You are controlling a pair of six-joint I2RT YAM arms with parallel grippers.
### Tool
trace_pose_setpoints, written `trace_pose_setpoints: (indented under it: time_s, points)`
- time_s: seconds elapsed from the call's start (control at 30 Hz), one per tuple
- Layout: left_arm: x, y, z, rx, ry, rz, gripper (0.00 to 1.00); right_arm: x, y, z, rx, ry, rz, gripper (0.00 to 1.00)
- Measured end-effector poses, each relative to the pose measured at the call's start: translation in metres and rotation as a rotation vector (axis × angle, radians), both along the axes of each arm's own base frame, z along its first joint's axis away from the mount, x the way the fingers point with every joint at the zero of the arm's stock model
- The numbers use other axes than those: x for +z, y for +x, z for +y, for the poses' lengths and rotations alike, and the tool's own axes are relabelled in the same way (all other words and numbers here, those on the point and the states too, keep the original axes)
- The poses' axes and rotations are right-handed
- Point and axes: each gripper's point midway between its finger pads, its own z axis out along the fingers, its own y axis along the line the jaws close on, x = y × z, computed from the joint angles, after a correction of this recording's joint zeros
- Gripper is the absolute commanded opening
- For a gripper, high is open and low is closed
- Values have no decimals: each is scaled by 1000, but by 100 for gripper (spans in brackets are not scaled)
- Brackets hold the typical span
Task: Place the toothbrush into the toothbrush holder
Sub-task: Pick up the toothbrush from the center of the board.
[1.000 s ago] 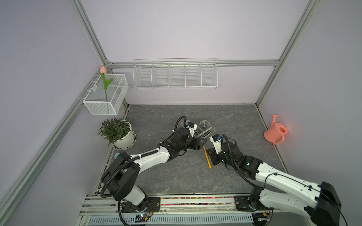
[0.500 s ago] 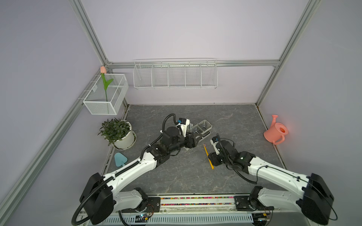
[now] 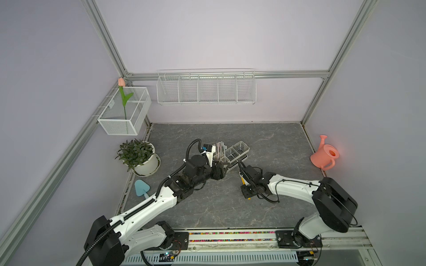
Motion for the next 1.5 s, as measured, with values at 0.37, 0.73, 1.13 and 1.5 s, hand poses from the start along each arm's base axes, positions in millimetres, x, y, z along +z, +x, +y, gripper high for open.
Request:
trace_pose_setpoints:
  time_s: [0.37, 0.73, 1.13, 1.5]
  points:
    - [-1, -6, 8, 6, -1, -7, 68, -1, 16, 14, -15, 1, -6, 18]
    - [-2, -15, 11, -15, -21, -10, 69, 0, 17, 15, -22, 12, -28, 9]
    - [-23, -19, -13, -108, -38, 76, 70, 49, 5, 3, -49, 144, -126, 8]
    - [-44, -17, -40, -173, -90, 161, 72, 75, 2, -5, -79, 214, -191, 8]
